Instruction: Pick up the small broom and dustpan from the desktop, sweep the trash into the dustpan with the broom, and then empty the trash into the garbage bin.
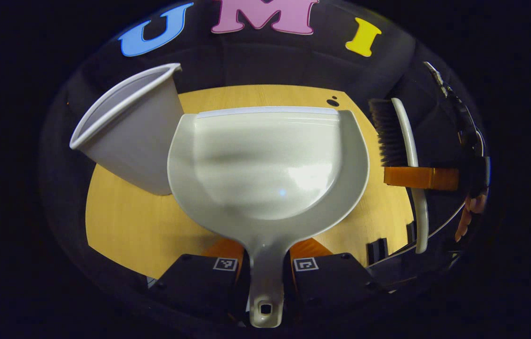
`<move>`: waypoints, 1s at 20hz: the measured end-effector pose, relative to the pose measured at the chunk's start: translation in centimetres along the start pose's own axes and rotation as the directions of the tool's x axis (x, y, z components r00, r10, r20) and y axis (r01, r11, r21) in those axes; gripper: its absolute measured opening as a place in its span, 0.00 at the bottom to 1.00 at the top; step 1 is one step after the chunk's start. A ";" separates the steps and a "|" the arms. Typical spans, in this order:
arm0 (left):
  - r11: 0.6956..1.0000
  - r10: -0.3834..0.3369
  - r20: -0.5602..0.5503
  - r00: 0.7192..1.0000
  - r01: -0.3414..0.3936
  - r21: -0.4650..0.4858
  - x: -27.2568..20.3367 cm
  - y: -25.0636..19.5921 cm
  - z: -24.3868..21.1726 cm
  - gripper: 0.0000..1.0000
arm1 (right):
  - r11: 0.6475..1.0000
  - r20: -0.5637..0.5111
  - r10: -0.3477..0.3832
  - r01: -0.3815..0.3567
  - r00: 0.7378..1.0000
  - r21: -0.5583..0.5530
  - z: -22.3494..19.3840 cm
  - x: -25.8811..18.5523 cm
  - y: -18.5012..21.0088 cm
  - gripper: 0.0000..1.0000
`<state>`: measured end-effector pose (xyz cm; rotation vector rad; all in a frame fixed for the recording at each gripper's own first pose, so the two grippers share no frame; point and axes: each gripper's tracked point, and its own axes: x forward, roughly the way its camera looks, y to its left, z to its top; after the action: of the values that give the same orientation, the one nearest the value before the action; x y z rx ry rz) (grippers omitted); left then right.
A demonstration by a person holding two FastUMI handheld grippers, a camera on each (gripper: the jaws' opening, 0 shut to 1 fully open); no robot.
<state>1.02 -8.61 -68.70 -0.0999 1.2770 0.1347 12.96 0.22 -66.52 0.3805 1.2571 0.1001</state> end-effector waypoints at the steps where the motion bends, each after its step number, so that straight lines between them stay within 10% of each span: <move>1: 1.000 0.003 -0.024 1.000 -0.003 0.006 1.1 0.0 -0.6 0.27 | 1.000 -0.034 -0.005 0.006 0.999 0.008 -1.2 1.1 -0.1 0.22; 20: 0.997 0.061 -0.295 0.953 -0.073 -0.029 6.9 0.3 -3.3 0.27 | 0.983 -0.338 -0.182 0.181 0.923 -0.034 -8.3 10.7 -2.1 0.27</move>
<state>-0.20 -8.49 -76.24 -0.1138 1.5768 0.2092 8.26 3.10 -79.06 0.2483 1.6291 0.0077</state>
